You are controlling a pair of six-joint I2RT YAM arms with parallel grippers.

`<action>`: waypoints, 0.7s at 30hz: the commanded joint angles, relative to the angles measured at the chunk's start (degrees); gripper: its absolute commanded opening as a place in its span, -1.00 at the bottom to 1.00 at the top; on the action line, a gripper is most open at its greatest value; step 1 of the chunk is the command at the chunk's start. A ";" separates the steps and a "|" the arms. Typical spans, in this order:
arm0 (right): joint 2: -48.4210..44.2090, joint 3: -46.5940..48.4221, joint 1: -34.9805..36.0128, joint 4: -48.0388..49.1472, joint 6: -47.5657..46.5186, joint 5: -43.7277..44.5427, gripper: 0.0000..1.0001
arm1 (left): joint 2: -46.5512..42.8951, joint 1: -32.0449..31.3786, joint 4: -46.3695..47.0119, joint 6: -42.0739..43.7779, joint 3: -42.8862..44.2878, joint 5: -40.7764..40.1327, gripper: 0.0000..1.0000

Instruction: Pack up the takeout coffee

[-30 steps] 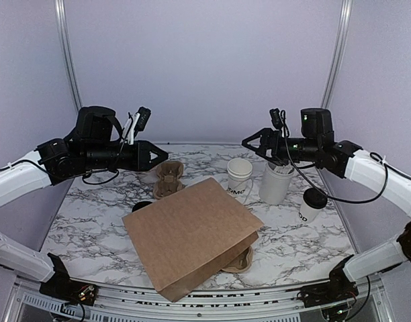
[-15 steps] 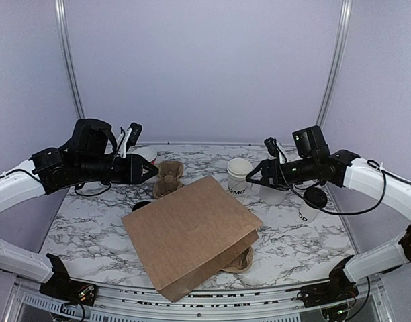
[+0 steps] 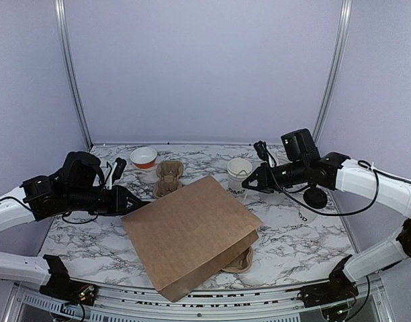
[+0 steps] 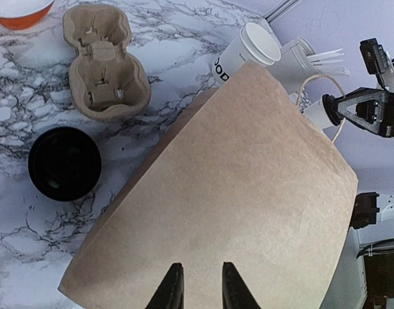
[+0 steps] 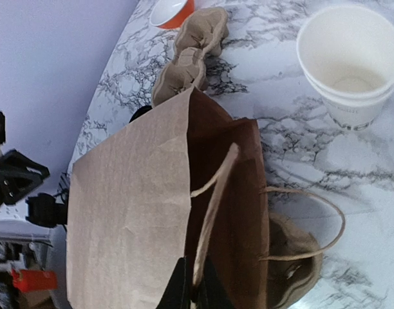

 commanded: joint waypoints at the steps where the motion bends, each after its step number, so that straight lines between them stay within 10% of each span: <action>1: -0.51 3.18 2.54 2.52 2.15 2.49 -0.99 | -2.55 -0.60 -0.18 -3.42 -3.21 3.16 -0.63; 21: -6.34 13.45 18.30 2.04 1.96 21.82 -1.00 | -6.37 -3.59 -5.29 -3.95 -9.32 3.03 -0.78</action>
